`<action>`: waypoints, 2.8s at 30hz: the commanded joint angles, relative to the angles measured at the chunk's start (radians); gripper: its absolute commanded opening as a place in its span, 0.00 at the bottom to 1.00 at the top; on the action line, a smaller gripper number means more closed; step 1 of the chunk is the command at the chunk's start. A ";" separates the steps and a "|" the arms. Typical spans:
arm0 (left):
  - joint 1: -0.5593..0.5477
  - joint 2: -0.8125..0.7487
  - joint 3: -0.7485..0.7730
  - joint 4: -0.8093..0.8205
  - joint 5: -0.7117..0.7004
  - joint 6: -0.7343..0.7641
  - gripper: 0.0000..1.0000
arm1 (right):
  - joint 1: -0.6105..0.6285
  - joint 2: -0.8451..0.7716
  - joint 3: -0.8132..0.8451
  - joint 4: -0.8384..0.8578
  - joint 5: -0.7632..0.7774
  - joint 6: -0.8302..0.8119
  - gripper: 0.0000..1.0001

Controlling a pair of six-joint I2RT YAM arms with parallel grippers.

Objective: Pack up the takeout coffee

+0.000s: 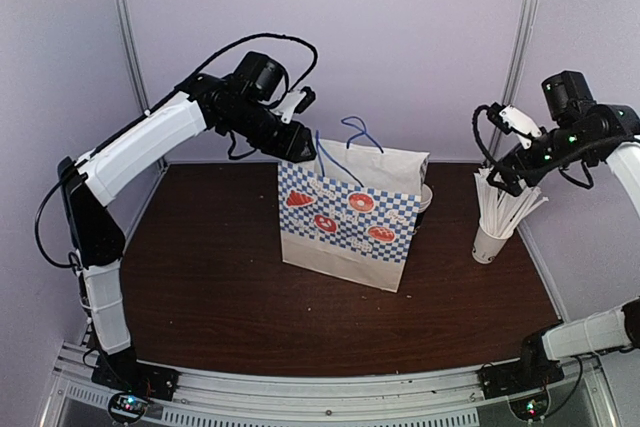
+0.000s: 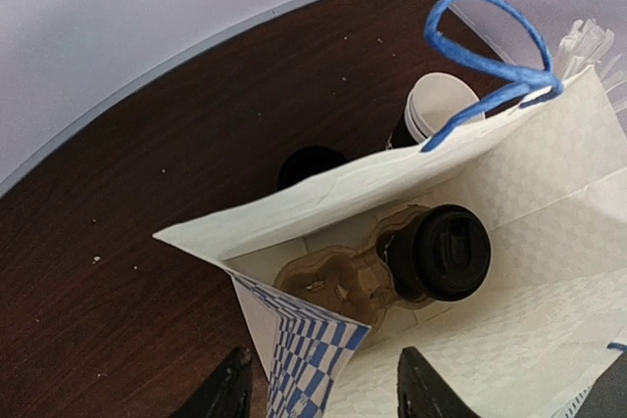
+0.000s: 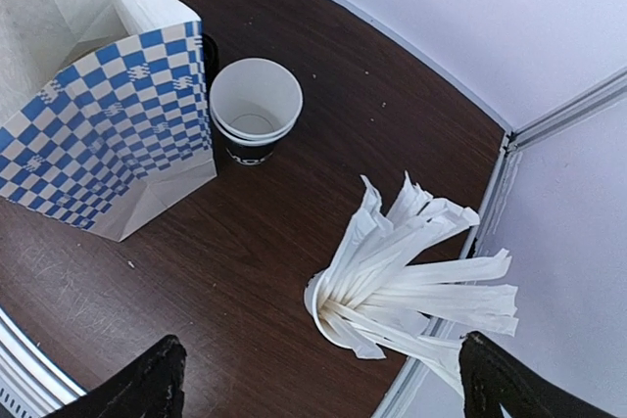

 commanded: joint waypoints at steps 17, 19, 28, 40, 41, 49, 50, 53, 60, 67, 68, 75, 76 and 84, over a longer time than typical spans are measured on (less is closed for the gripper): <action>0.001 -0.232 -0.121 0.074 -0.062 0.028 0.52 | -0.246 -0.076 -0.272 0.058 -0.077 0.081 0.58; 0.001 -0.252 -0.140 0.079 -0.071 0.032 0.52 | -0.249 -0.068 -0.300 0.088 -0.071 0.085 0.55; 0.001 -0.299 -0.200 0.101 -0.084 0.026 0.52 | -0.250 0.007 -0.368 0.191 -0.101 0.074 0.46; 0.002 -0.310 -0.221 0.110 -0.100 0.029 0.52 | -0.250 0.100 -0.353 0.257 -0.100 0.104 0.15; 0.001 -0.311 -0.221 0.109 -0.099 0.029 0.52 | -0.250 0.100 -0.352 0.257 -0.098 0.106 0.11; 0.001 -0.319 -0.234 0.107 -0.098 0.031 0.52 | -0.250 0.015 -0.269 0.129 -0.099 0.105 0.00; 0.001 -0.321 -0.235 0.108 -0.099 0.034 0.52 | -0.250 0.001 -0.246 0.100 -0.111 0.106 0.00; 0.002 -0.327 -0.239 0.108 -0.103 0.035 0.53 | -0.250 -0.035 -0.180 0.034 -0.142 0.109 0.00; 0.001 -0.337 -0.261 0.108 -0.102 0.042 0.53 | -0.250 -0.062 0.049 -0.099 -0.218 0.084 0.00; 0.001 -0.362 -0.275 0.108 -0.143 0.045 0.53 | -0.250 -0.008 0.264 -0.103 -0.369 0.087 0.00; 0.001 -0.368 -0.282 0.108 -0.144 0.047 0.53 | -0.250 0.009 0.297 -0.098 -0.406 0.095 0.00; 0.001 -0.434 -0.347 0.099 -0.189 0.060 0.55 | -0.237 0.171 0.536 -0.028 -0.668 0.209 0.00; 0.001 -0.446 -0.361 0.099 -0.203 0.061 0.56 | -0.220 0.199 0.567 -0.026 -0.696 0.223 0.00; 0.001 -0.543 -0.477 0.085 -0.280 0.057 0.57 | 0.148 0.360 0.672 -0.063 -0.525 0.113 0.00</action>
